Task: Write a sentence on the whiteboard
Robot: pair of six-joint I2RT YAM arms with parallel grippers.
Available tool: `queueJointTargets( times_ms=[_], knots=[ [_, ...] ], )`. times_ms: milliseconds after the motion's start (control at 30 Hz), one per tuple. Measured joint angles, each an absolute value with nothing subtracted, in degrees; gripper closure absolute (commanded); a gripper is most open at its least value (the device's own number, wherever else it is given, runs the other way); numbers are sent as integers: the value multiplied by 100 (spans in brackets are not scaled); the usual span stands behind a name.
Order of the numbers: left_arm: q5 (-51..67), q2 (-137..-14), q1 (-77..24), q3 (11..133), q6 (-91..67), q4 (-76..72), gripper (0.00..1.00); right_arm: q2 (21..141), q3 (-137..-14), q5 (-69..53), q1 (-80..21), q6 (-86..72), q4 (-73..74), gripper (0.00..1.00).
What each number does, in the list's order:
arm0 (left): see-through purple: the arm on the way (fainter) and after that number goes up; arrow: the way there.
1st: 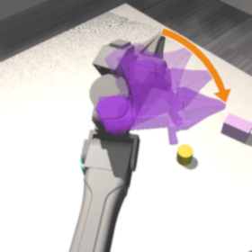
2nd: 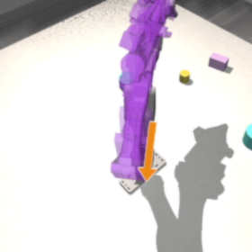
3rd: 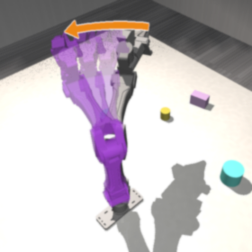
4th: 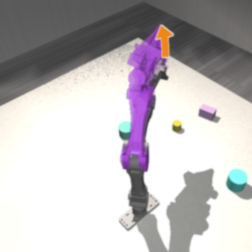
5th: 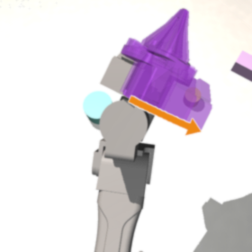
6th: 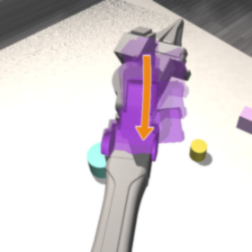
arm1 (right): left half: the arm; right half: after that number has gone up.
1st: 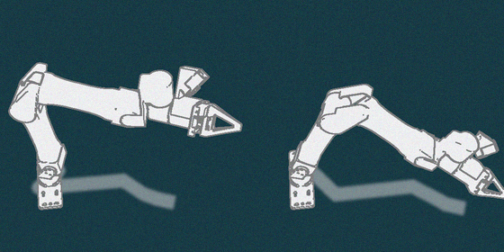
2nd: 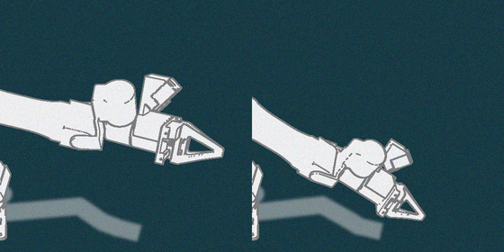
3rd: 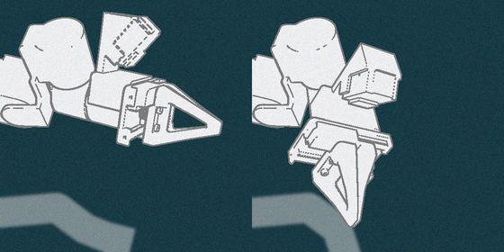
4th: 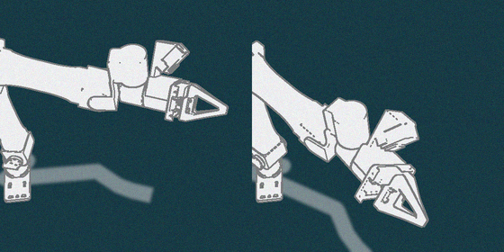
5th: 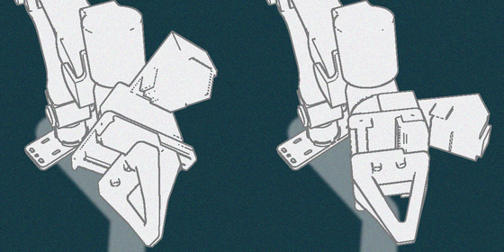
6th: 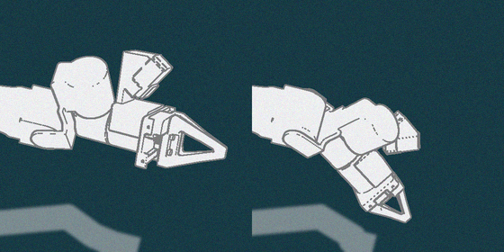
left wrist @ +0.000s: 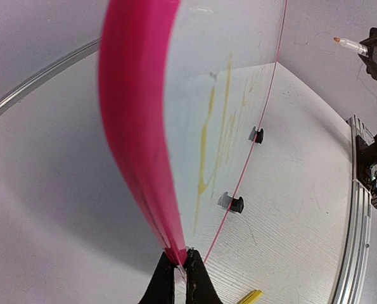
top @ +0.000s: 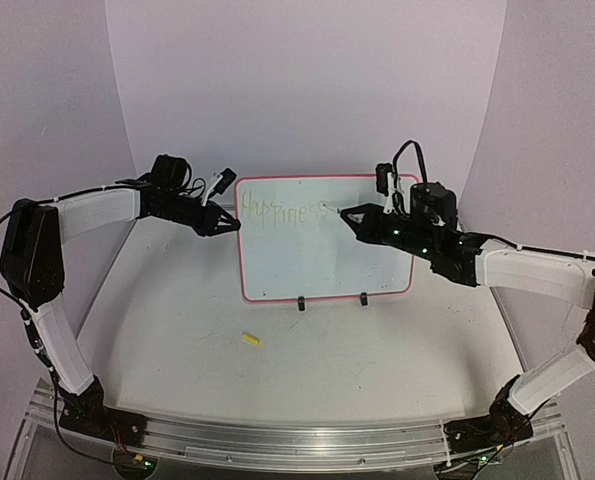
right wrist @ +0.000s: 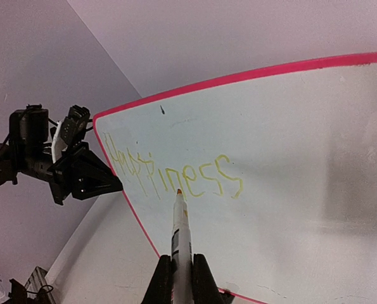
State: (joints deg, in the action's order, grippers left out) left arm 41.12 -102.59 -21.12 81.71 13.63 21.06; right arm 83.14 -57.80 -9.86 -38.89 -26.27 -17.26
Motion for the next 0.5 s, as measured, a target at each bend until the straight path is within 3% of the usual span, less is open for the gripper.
queueJointTargets(
  times_ms=[500],
  knots=[
    [4084,-10256,-2130,8171,1362,2106,100,8062,-5653,-1721,-3247,-2413,-1236,100]
  ],
)
